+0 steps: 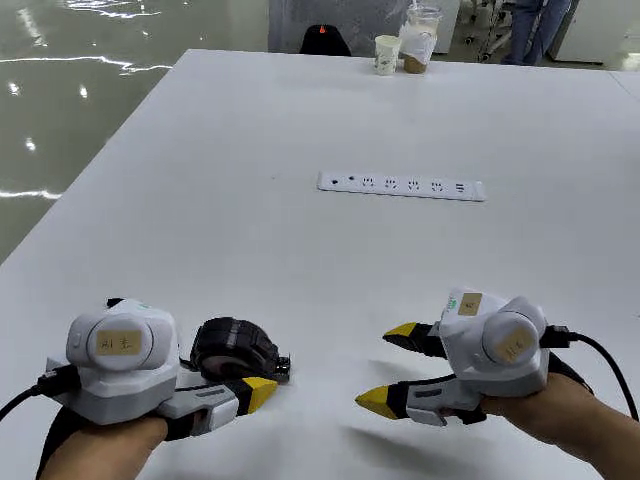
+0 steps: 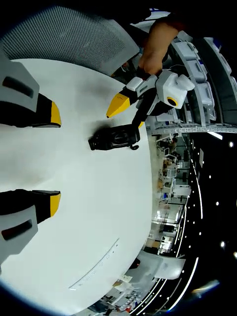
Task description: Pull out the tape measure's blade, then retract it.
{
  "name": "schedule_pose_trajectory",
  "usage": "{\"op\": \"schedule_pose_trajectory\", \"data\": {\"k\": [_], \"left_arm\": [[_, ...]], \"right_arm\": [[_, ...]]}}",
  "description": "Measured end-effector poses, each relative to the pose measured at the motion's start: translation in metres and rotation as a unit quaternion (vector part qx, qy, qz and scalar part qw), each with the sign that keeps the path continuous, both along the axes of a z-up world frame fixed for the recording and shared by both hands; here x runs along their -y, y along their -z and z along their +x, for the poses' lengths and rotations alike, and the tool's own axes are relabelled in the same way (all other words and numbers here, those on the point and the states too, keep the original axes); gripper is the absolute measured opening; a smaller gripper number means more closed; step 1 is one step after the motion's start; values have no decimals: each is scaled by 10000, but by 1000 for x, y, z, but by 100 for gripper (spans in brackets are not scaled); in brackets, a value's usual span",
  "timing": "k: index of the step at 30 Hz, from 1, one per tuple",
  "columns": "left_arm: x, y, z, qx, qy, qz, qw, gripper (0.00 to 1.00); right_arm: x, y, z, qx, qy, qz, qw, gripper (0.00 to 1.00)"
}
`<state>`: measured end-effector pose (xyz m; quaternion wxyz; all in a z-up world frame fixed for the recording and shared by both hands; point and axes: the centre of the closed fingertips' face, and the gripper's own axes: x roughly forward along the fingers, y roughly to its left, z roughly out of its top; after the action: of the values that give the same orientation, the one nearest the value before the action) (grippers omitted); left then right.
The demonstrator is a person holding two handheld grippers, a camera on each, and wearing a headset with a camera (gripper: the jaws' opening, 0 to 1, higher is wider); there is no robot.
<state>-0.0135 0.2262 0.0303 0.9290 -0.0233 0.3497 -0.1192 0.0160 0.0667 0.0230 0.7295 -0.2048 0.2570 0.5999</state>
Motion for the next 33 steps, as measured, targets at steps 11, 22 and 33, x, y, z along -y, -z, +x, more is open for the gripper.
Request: {"op": "schedule_pose_trajectory", "data": {"k": [11, 22, 33], "left_arm": [[8, -2, -11, 180, 405, 12, 9990, 82], [9, 2, -19, 262, 635, 84, 9976, 87], [14, -4, -27, 499, 872, 84, 9949, 92]], "right_arm": [[22, -1, -10, -23, 418, 32, 9991, 60], [38, -1, -21, -21, 733, 118, 9972, 69], [50, -7, -30, 83, 1045, 331, 9939, 78]]}}
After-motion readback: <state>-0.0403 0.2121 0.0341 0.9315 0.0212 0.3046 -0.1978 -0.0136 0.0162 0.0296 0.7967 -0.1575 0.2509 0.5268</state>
